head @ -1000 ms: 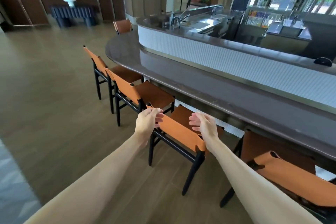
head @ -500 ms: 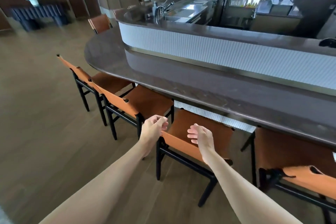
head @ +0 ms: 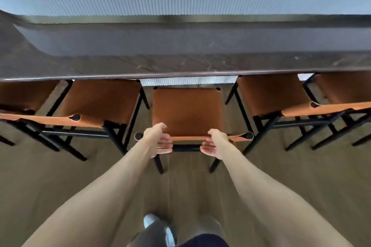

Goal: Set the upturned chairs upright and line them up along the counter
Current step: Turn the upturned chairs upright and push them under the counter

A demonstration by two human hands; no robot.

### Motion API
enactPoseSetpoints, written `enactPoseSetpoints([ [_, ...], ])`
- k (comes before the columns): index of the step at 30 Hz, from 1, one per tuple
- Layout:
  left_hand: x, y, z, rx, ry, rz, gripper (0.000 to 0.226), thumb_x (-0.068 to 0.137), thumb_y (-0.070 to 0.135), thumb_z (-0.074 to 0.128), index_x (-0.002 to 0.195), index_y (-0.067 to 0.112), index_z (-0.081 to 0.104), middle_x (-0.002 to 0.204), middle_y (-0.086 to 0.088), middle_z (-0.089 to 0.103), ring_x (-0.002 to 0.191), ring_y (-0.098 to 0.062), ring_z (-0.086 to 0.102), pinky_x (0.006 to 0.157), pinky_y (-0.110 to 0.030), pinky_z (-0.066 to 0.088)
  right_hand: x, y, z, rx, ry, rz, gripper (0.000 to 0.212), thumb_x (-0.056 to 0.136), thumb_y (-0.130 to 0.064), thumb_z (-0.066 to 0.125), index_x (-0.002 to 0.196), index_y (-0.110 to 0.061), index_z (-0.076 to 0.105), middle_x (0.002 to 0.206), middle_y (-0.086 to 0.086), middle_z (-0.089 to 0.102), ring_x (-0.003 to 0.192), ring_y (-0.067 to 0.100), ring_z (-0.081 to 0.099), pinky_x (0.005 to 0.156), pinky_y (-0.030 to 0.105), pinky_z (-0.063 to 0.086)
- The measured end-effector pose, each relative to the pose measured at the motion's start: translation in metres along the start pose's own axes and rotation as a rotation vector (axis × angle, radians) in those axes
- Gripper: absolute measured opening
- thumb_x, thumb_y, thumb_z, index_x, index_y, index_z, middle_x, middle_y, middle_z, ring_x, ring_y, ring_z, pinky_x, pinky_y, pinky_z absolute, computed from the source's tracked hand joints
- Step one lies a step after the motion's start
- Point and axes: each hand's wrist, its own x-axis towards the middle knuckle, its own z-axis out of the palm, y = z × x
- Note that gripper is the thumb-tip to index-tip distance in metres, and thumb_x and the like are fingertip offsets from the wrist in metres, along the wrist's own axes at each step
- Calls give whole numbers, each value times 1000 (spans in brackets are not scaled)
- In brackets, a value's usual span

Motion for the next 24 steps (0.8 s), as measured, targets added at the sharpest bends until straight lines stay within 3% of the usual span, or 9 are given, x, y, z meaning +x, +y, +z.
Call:
enactPoseSetpoints([
  [6, 52, -4, -15, -98, -98, -214, 58, 97, 25, 61, 142, -6, 39, 126, -34, 56, 102, -47, 64, 66, -54, 57, 25, 23, 22, 329, 9, 64, 30, 97, -18, 63, 123, -10, 51, 116, 25, 57, 93, 42, 69, 64, 47, 62],
  [9, 74, -1, -12, -307, -81, -260, 55, 97, 17, 60, 144, -2, 37, 134, -36, 50, 113, -51, 60, 73, -55, 55, 44, 14, 28, 481, 16, 2, 30, 97, -13, 63, 124, -5, 51, 107, 22, 59, 93, 41, 69, 67, 50, 62],
  [11, 78, -4, 1, -534, -12, -199, 48, 97, 1, 54, 143, -4, 38, 138, -34, 48, 119, -49, 57, 83, -56, 55, 50, 13, 29, 537, 14, -18, 31, 99, -9, 59, 128, -3, 51, 105, 23, 63, 87, 40, 71, 68, 51, 63],
  [15, 86, 1, 26, -717, 100, -122, 48, 89, -24, 40, 135, -11, 44, 131, -36, 56, 105, -52, 60, 92, -63, 52, 65, 3, 30, 591, 25, -13, 43, 95, 9, 44, 137, -1, 44, 108, 29, 64, 79, 42, 72, 67, 52, 61],
  [21, 89, 43, 39, -765, 174, -66, 40, 89, -23, 41, 126, -8, 45, 109, -31, 58, 108, -53, 61, 89, -65, 52, 71, -46, 32, 627, 39, -30, 44, 92, 16, 44, 131, -4, 45, 121, 32, 62, 88, 45, 71, 64, 53, 63],
  [24, 92, 75, 41, -776, 144, 9, 28, 91, -19, 46, 115, -5, 50, 118, -34, 60, 86, -47, 67, 77, -58, 59, 70, -79, 37, 623, -14, -71, 48, 93, 15, 46, 137, -5, 43, 120, 29, 61, 92, 46, 71, 75, 57, 62],
])
